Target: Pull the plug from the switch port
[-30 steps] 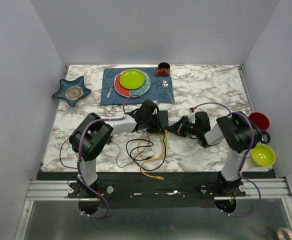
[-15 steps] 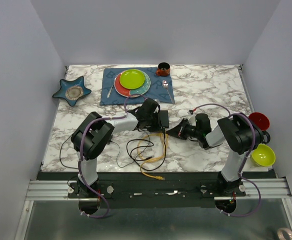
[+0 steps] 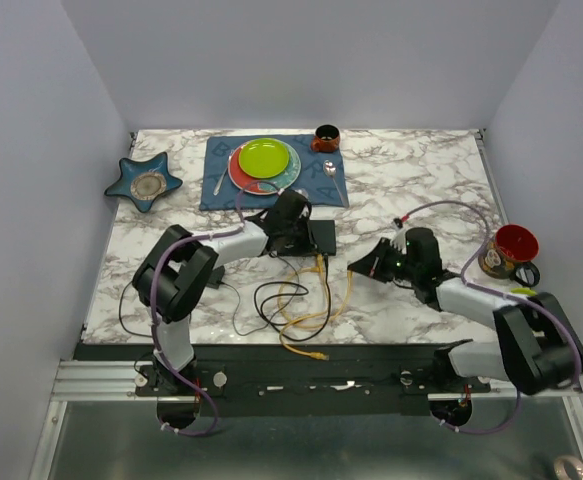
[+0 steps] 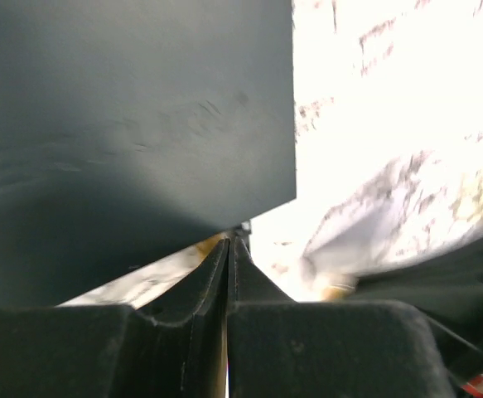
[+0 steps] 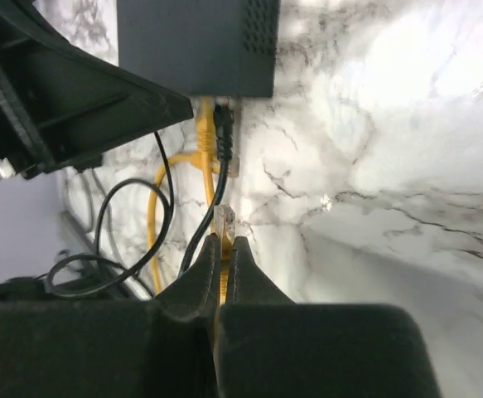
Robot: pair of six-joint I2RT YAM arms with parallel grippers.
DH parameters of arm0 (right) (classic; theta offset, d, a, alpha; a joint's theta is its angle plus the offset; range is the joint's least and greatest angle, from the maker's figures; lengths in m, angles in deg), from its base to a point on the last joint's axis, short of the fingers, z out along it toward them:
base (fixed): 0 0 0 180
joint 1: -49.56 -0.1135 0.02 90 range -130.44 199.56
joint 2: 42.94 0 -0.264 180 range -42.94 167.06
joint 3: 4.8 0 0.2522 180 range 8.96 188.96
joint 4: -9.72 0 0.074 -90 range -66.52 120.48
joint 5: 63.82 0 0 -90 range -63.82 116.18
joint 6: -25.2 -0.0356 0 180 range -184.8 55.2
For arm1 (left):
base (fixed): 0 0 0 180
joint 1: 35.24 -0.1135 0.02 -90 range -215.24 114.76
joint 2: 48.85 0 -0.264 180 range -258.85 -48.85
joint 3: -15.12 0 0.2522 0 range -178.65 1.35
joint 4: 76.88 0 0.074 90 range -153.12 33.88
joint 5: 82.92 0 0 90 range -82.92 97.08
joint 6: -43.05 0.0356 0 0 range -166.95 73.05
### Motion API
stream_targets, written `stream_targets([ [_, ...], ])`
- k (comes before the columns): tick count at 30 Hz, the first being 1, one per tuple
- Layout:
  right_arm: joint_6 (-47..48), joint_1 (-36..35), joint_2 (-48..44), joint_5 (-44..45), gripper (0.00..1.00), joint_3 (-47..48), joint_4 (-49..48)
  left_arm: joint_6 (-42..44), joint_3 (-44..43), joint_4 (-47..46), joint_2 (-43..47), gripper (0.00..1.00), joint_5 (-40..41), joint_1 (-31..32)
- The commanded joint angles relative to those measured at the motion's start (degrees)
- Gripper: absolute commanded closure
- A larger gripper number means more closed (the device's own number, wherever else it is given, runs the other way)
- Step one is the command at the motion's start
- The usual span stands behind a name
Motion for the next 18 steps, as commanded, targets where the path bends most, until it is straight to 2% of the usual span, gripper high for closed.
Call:
stream_targets([
  [1,11.4,-0.2,-14.9,14.9,0.99,5.8,28.4,0.7,1.6,1.2,6.4,0.89,4.5,-2.8],
  [3,14.1,-0.2,-19.6,20.1,0.99,9.1,37.3,0.8,2.1,1.3,8.6,0.89,5.4,-3.5],
  [6,15.4,-0.2,-23.2,23.9,0.99,10.6,43.7,1.4,1.6,2.4,10.6,0.88,6.3,-3.7],
  [8,14.8,-0.1,-24.6,25.3,0.99,10.1,45.5,1.7,1.2,3.7,11.7,0.87,6.8,-3.7],
  [12,14.3,-0.2,-27.4,26.0,0.99,8.1,48.1,2.5,2.0,5.4,14.5,0.78,8.6,-3.8],
  [13,14.2,-0.2,-28.2,25.6,0.96,7.9,48.1,2.8,2.3,5.8,15.2,0.76,9.4,-3.8],
  [14,13.7,-0.2,-28.8,24.4,0.88,7.9,48.3,2.9,3.0,6.6,16.6,0.73,9.9,-3.8],
  [15,13.4,-0.1,-29.5,23.8,0.79,8.0,48.2,3.0,3.5,6.8,17.5,0.66,10.4,-3.8],
  [16,13.1,-0.2,-30.0,23.2,0.61,8.2,48.2,3.1,4.0,6.8,18.3,0.62,11.0,-3.8],
  [18,12.3,-0.2,-31.8,21.6,0.47,8.5,48.2,3.0,5.6,7.2,20.7,0.53,11.1,-3.8],
])
